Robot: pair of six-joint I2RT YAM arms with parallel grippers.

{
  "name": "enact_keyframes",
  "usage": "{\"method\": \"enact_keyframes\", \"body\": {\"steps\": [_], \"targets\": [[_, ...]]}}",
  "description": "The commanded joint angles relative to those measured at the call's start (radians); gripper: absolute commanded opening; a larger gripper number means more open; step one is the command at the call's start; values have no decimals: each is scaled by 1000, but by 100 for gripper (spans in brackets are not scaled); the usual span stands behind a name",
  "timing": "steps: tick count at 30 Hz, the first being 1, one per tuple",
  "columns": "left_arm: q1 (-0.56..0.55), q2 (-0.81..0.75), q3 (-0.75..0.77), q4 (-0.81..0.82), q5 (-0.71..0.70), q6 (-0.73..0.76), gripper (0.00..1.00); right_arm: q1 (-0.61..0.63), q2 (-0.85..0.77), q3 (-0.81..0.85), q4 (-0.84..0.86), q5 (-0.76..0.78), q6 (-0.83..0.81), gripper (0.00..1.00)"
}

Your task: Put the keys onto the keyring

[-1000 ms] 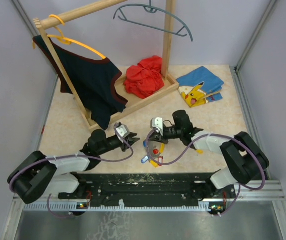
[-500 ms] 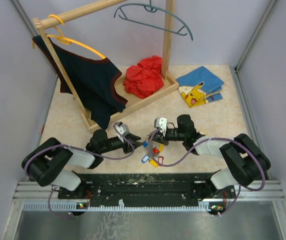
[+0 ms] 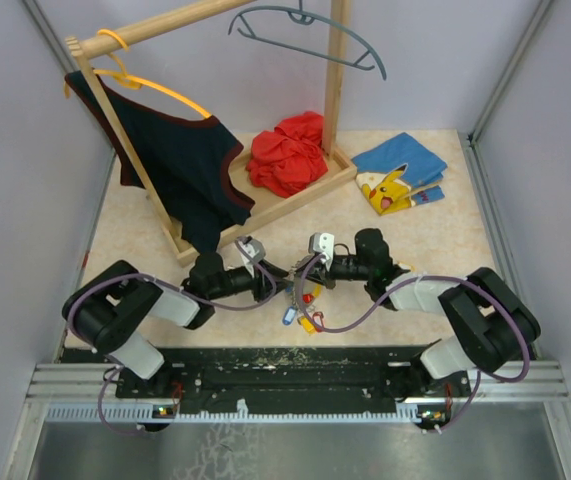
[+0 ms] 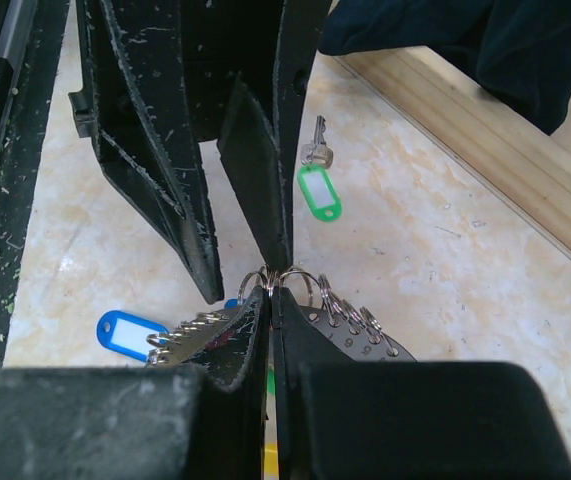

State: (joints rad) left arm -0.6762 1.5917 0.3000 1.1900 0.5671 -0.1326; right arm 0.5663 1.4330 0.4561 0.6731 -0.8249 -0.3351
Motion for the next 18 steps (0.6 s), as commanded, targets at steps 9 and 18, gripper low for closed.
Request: {"method": "enact_keyframes", "body": {"steps": [9,18], "targets": [[4,55,63,2,11,-24,36,-8,-22,3,95,-41,31,0],[4,42,35,53,54,-19,0,-9,-41,1,55,19,64,0]]}}
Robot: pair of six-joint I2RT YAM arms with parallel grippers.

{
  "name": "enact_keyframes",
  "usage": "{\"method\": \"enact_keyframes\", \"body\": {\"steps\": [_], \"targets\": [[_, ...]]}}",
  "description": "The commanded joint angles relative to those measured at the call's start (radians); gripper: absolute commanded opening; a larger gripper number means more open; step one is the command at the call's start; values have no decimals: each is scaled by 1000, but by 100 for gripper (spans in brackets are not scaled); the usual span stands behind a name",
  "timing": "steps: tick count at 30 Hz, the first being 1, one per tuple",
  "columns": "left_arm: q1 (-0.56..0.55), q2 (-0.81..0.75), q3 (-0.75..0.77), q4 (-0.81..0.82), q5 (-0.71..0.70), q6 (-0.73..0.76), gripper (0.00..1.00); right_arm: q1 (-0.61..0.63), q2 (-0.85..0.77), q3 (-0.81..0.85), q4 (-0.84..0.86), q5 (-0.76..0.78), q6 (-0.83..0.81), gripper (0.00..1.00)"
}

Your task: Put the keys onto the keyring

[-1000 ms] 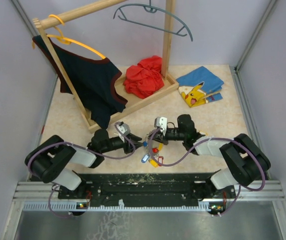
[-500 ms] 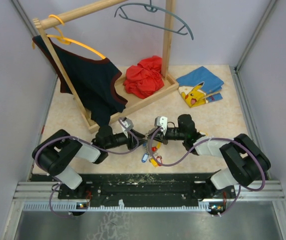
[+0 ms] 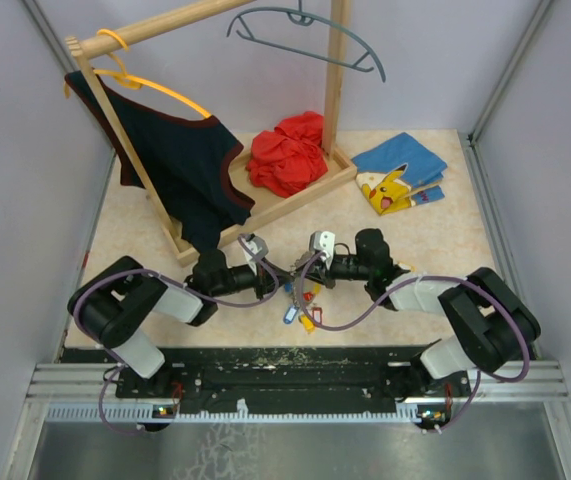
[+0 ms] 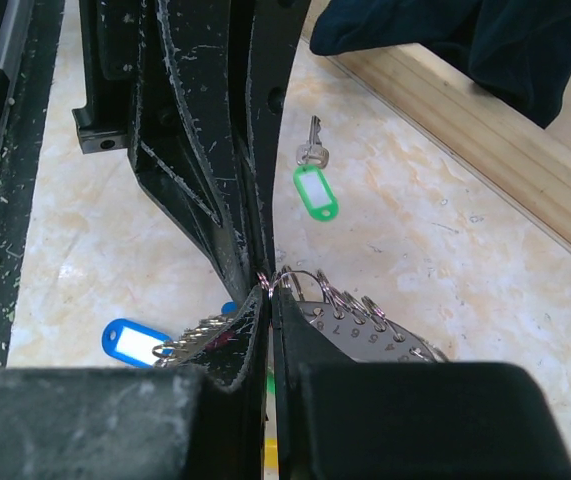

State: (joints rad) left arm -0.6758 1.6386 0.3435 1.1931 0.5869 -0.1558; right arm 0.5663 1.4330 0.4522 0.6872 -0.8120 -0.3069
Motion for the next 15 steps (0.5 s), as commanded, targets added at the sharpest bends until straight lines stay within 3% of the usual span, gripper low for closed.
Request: {"method": "enact_keyframes", "body": {"steps": [1,15], "targets": [[4,-8,-10,52,40,8,0,-9,-43,3,40,13,43,0],[-20,-136,-10,-152,-1,218,0,-26,-173,12,-192,255,240,0]]}}
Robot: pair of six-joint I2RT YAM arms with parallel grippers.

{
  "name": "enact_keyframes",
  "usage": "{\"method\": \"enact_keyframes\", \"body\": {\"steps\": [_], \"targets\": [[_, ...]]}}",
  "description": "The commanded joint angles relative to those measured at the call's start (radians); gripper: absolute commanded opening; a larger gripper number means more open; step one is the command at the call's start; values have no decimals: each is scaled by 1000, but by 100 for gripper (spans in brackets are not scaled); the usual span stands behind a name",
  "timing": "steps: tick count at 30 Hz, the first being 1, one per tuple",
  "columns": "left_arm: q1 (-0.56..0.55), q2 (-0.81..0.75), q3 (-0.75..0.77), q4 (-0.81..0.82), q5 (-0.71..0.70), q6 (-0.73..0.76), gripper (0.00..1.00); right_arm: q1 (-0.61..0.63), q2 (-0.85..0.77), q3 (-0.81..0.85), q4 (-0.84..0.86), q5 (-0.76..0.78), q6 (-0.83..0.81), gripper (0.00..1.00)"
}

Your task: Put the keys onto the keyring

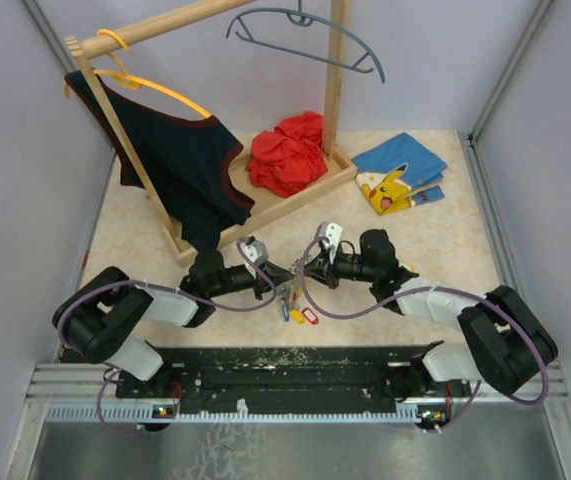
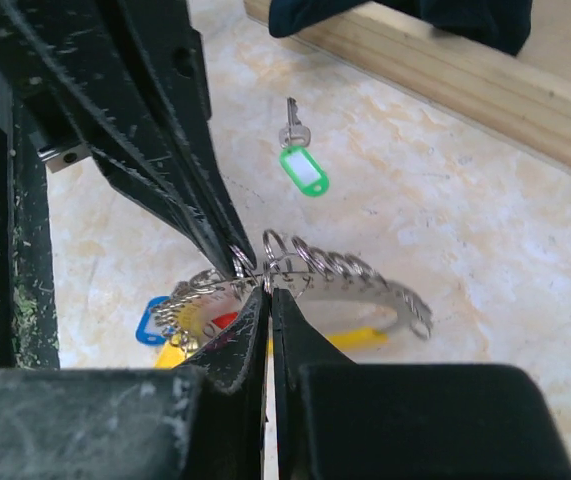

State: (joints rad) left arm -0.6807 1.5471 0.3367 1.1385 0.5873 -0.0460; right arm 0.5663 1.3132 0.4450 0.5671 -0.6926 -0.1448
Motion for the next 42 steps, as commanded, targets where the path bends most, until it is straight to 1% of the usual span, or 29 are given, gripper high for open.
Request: {"method": "enact_keyframes", "body": {"steps": [1,3,4,6,10,12,13,15,17,20,27,37,42], "targets": [[-23,-54,-2,-115,-9,127,0,-26,-63,25,-98,156,93,0],[-30,-73,-3,-133,-10,156,0,-26,-77,36,-140,195,131,0],[-32,-82,-5,-141,-10,167,0,-26,-86,38,-159,219,145,2],[-34,-97,-7,-156,-13,183,0,-26,-106,41,-193,265,150,7],[-36,-113,-13,-161,-20,196,0,-26,-161,15,-200,296,122,18],[-38,-117,-12,-162,-23,198,0,-26,-189,-15,-171,240,85,22],[-39,-119,-12,-163,-25,199,0,-26,-201,-32,-147,177,71,22],[-41,-122,-9,-166,-25,197,0,-26,-218,-69,-69,79,59,23],[-43,-125,-8,-168,-27,195,0,-26,-216,-95,5,4,49,26],[-46,-130,-6,-174,-25,192,0,-20,-176,-98,67,-67,42,27],[-54,-152,-1,-192,-27,190,0,3,-66,-85,189,-80,62,28],[-57,-163,13,-224,-40,178,0,28,-27,-56,192,-111,52,28],[-59,-169,13,-224,-31,174,0,34,-6,-48,205,-99,54,27]]}}
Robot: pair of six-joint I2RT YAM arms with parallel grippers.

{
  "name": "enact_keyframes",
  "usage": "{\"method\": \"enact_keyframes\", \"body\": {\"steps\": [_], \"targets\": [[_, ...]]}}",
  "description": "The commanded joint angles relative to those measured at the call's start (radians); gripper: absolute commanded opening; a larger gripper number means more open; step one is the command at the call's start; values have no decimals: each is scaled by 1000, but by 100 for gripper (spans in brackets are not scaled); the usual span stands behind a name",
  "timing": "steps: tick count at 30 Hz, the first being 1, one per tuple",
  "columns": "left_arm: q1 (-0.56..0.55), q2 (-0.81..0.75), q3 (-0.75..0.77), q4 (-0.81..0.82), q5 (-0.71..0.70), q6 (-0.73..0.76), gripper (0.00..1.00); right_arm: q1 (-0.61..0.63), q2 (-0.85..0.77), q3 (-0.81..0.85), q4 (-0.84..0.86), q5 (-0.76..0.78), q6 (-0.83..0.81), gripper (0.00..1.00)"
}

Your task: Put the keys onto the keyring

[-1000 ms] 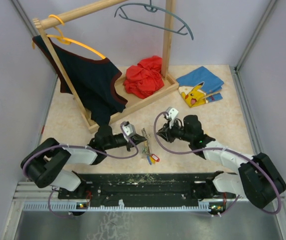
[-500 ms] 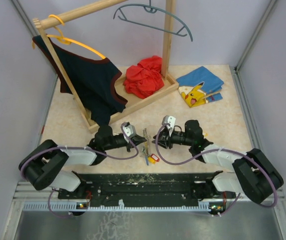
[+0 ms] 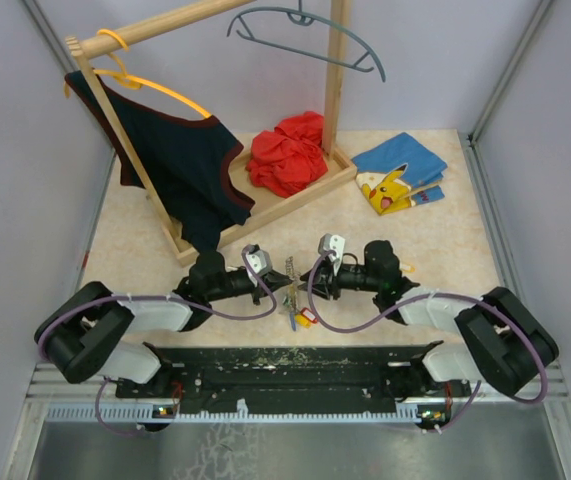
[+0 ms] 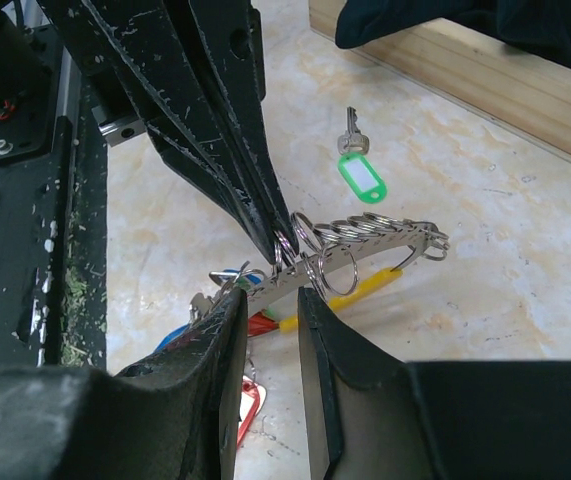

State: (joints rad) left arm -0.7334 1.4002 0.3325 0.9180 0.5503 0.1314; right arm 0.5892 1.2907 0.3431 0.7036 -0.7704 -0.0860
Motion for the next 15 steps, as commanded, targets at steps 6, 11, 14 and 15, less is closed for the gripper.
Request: {"method": "enact_keyframes", "body": {"steps": [6,11,14,15], "targets": [[-11,-26,16,-2,14,-8,0,15,42,58,97,-16,7,26],[-14,-28,15,3,22,-11,0,16,55,64,112,-23,15,24],[-13,-29,16,8,26,-16,0,19,65,69,118,-34,18,22],[-14,-29,15,9,27,-17,0,20,69,71,117,-37,18,21]]}}
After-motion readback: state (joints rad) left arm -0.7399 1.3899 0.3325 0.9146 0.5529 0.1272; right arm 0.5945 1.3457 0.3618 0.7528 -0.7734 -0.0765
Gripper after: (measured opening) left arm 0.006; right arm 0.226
